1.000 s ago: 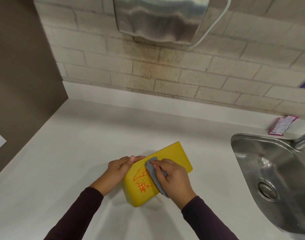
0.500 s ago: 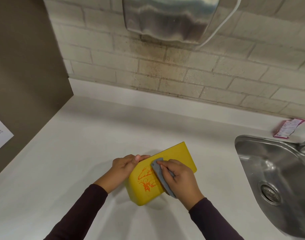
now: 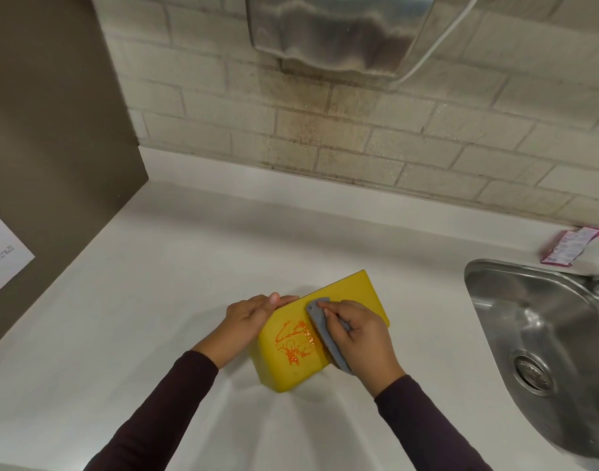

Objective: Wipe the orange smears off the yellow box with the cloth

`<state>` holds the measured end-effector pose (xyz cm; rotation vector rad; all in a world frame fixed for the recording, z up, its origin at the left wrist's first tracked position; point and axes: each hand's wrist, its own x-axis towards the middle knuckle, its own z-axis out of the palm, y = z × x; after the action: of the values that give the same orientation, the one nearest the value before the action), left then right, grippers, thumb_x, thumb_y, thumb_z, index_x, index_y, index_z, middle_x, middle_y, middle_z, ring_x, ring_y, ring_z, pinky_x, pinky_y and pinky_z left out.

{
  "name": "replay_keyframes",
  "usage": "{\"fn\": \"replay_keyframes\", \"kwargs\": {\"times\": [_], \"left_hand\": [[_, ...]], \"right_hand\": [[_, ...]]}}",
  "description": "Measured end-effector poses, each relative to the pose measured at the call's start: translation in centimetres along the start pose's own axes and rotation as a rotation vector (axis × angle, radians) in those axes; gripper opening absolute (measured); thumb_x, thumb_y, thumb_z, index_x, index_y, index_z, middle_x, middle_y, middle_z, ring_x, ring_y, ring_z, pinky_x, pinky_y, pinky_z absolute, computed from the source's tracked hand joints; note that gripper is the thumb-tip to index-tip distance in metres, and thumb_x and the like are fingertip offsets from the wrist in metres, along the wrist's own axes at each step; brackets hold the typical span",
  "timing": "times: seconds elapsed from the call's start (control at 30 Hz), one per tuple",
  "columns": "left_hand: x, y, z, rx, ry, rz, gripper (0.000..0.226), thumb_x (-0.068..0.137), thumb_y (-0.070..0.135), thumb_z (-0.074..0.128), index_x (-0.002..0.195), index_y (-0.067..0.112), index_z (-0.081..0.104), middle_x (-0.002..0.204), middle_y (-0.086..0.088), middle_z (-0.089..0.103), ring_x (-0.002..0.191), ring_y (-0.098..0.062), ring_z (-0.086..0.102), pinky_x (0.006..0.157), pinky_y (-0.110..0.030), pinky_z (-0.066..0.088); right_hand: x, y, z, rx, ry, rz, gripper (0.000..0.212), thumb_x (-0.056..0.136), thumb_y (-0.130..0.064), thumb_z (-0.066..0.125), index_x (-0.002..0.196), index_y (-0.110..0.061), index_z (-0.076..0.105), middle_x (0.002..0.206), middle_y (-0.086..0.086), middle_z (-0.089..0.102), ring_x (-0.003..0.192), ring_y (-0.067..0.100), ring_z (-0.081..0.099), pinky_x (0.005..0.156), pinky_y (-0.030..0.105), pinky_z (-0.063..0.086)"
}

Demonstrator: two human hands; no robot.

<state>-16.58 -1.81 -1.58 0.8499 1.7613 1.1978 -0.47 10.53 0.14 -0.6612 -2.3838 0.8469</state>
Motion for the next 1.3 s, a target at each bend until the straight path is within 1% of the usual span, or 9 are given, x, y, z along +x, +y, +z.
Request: {"fn": "replay_keyframes", "kwargs": {"times": [0.2,0.33,0.5,0.63,0.77,0.93,1.03,1.17,1.3], "left_hand": [[-0.1,0.0,0.2,0.0,0.035,-0.002,0.037,0.084,0.061,0.03,0.1,0.057,0.064,0.118,-0.001,0.064,0.114,-0.017,0.056,0.108,-0.045,0.039],[-0.1,0.0,0.3,-0.01,0.033,0.008,0.042,0.084,0.061,0.03,0.104,0.052,0.066,0.121,0.002,0.063,0.12,-0.018,0.053,0.11,-0.045,0.037],[-0.3,0.0,0.4,0.0,0.034,0.014,0.039,0.088,0.058,0.03,0.105,0.053,0.065,0.117,-0.001,0.062,0.116,-0.018,0.054,0.11,-0.046,0.036],[-0.3,0.1,0.5,0.018,0.052,0.018,0.037,0.091,0.059,0.028,0.104,0.058,0.062,0.122,0.0,0.061,0.122,-0.019,0.05,0.112,-0.046,0.033],[-0.4,0.0,0.5,0.033,0.037,0.02,0.037,0.089,0.063,0.025,0.102,0.062,0.06,0.125,0.003,0.059,0.128,-0.021,0.045,0.114,-0.047,0.029],[-0.3,0.2,0.6,0.022,0.057,0.017,0.035,0.089,0.061,0.027,0.095,0.065,0.061,0.122,-0.001,0.061,0.123,-0.022,0.049,0.112,-0.048,0.032],[-0.3,0.1,0.7,0.03,0.065,0.022,0.034,0.089,0.063,0.027,0.093,0.067,0.06,0.125,0.0,0.061,0.127,-0.022,0.046,0.114,-0.047,0.029],[-0.4,0.0,0.7,0.019,0.06,0.03,0.038,0.087,0.062,0.025,0.099,0.063,0.061,0.128,0.003,0.06,0.13,-0.02,0.043,0.116,-0.045,0.026],[-0.4,-0.1,0.6,0.006,0.059,0.018,0.042,0.088,0.065,0.025,0.104,0.057,0.063,0.125,0.001,0.06,0.125,-0.021,0.048,0.112,-0.047,0.033]], "right_hand": [[0.4,-1.5,1.8,0.025,0.005,-0.004,0.019,0.092,-0.019,0.055,0.103,-0.015,0.071,0.088,0.004,0.071,0.079,0.01,0.059,0.073,0.013,0.043],[-0.3,-1.5,1.4,0.031,-0.058,-0.065,0.023,0.089,-0.022,0.053,0.101,-0.014,0.071,0.079,0.005,0.069,0.073,0.014,0.061,0.066,0.023,0.049],[0.0,-0.6,0.5,0.02,0.024,0.005,0.016,0.09,-0.017,0.059,0.098,-0.013,0.072,0.084,0.005,0.071,0.076,0.009,0.059,0.072,0.004,0.039],[0.1,-2.0,1.8,0.003,0.001,-0.032,0.022,0.089,-0.022,0.055,0.1,-0.014,0.072,0.082,0.003,0.07,0.075,0.004,0.055,0.07,0.002,0.036],[-0.8,-1.8,1.3,0.01,-0.079,-0.097,0.021,0.087,-0.018,0.055,0.099,-0.014,0.072,0.075,0.002,0.067,0.071,0.002,0.053,0.066,0.005,0.037],[-0.3,-1.0,0.7,0.037,0.014,-0.026,0.021,0.09,-0.025,0.055,0.094,-0.013,0.073,0.079,0.004,0.07,0.073,0.004,0.057,0.069,0.007,0.043],[-0.1,-2.0,1.7,0.022,-0.002,-0.038,0.019,0.09,-0.02,0.055,0.098,-0.014,0.072,0.082,0.004,0.07,0.075,0.006,0.057,0.071,0.003,0.041],[-0.4,-2.3,2.0,0.043,-0.117,-0.097,0.02,0.09,-0.021,0.053,0.096,-0.013,0.071,0.076,0.006,0.067,0.072,0.013,0.06,0.065,0.024,0.048],[-0.1,-1.1,0.6,0.028,-0.117,-0.102,0.016,0.09,-0.014,0.059,0.099,-0.013,0.072,0.082,0.005,0.071,0.077,0.011,0.061,0.069,0.017,0.045]]}}
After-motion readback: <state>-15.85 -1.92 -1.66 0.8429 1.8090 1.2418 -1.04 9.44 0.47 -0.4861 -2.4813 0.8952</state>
